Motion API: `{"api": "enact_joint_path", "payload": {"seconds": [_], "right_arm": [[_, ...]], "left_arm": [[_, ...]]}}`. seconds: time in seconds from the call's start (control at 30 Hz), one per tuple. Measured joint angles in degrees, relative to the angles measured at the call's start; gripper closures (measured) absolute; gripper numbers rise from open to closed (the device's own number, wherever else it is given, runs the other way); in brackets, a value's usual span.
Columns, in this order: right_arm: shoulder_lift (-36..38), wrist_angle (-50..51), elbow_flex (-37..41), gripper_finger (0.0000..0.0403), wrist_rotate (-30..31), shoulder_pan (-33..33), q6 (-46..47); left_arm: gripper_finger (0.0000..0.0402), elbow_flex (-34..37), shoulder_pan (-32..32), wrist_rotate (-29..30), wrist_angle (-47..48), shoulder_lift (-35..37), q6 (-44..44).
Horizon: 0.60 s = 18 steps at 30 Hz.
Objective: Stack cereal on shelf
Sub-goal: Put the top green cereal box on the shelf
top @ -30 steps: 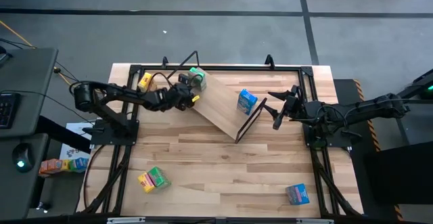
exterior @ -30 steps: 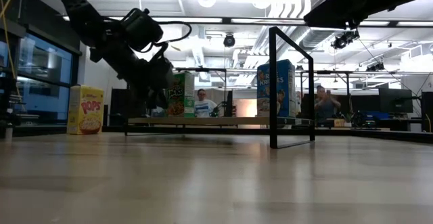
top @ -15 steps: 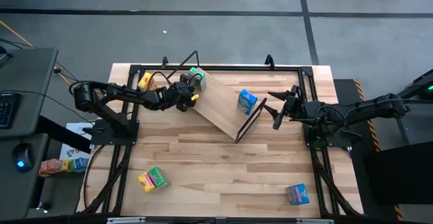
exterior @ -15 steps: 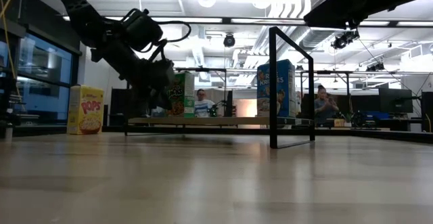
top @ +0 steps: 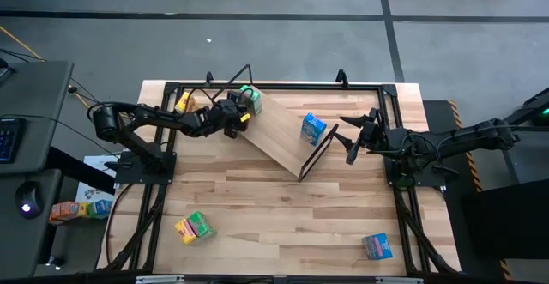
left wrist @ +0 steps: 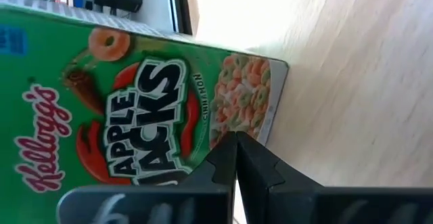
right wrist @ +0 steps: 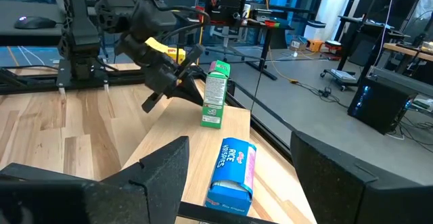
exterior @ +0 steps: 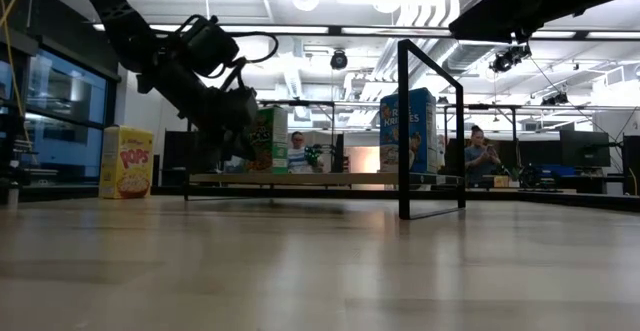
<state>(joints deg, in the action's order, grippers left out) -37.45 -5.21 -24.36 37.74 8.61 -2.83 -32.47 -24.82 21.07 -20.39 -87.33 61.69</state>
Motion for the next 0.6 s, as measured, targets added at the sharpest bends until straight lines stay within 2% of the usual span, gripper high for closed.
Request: {"api": "enact_joint_path", "payload": {"seconds": [0.1, 0.4, 0.6], "right_arm": [[0.0, 0.0, 0.0, 0.0153, 0.0, 0.0, 0.0], [0.0, 0.0, 0.0, 0.0153, 0.0, 0.0, 0.0], [-0.1, 0.0, 0.0, 0.0153, 0.1, 0.0, 0.0]], "left_arm": [[0.0401, 0.0, 0.0, -2.0, -0.4, -0.5, 0.0], [0.0401, -2.3, -0.3, -0.6, -0.7, -6.7, 0.4], [0.0401, -4.9, -0.3, 0.4, -0.4, -8.0, -0.3]]}}
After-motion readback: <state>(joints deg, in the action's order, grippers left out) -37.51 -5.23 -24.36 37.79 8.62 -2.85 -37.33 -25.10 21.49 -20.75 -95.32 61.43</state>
